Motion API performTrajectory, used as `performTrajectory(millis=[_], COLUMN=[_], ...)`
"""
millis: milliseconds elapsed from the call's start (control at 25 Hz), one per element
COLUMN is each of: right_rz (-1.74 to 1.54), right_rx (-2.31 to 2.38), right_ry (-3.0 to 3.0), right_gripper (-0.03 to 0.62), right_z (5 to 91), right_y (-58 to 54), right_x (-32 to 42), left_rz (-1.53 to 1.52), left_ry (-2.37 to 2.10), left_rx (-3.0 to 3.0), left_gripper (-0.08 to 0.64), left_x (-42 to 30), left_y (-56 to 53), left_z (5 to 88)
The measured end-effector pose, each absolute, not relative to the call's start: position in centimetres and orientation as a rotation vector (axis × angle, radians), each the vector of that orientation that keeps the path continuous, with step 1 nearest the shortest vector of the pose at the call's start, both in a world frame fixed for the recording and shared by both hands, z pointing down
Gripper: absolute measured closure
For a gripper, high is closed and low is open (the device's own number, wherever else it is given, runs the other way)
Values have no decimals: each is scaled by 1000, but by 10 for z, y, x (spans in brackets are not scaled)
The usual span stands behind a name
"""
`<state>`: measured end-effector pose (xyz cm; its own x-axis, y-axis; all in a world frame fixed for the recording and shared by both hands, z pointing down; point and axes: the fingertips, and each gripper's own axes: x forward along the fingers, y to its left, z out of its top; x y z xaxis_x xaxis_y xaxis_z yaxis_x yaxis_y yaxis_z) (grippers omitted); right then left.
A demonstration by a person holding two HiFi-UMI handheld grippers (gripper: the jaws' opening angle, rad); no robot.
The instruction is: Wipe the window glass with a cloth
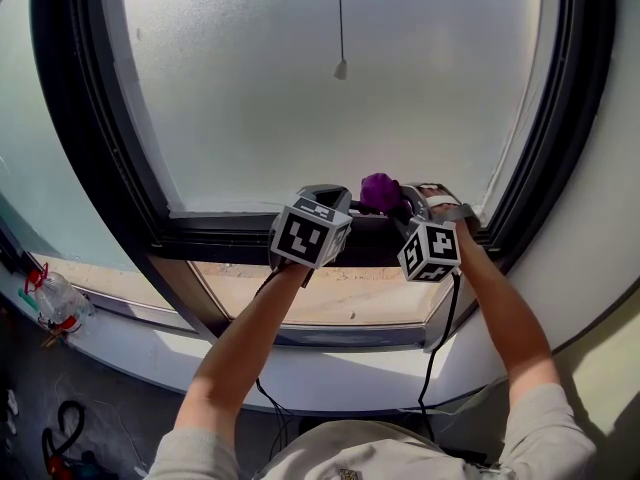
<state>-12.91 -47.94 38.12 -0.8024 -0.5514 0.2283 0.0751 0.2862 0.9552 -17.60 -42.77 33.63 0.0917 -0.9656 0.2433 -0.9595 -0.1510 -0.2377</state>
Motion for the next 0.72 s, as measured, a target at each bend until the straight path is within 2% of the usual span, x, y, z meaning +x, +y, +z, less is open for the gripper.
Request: performTrajectory(millis=[720], right_rz=[-1505], right_rx=[414], right_ry=[-1962], right_gripper=[486], right_z=[394], right_y=[-504], right_x=[-92], left_rz=[-556], left_ry=[2007], left_rx=[-2313], left_gripper=[558], left_x=[-162], left_y=[-433], left_z=[336])
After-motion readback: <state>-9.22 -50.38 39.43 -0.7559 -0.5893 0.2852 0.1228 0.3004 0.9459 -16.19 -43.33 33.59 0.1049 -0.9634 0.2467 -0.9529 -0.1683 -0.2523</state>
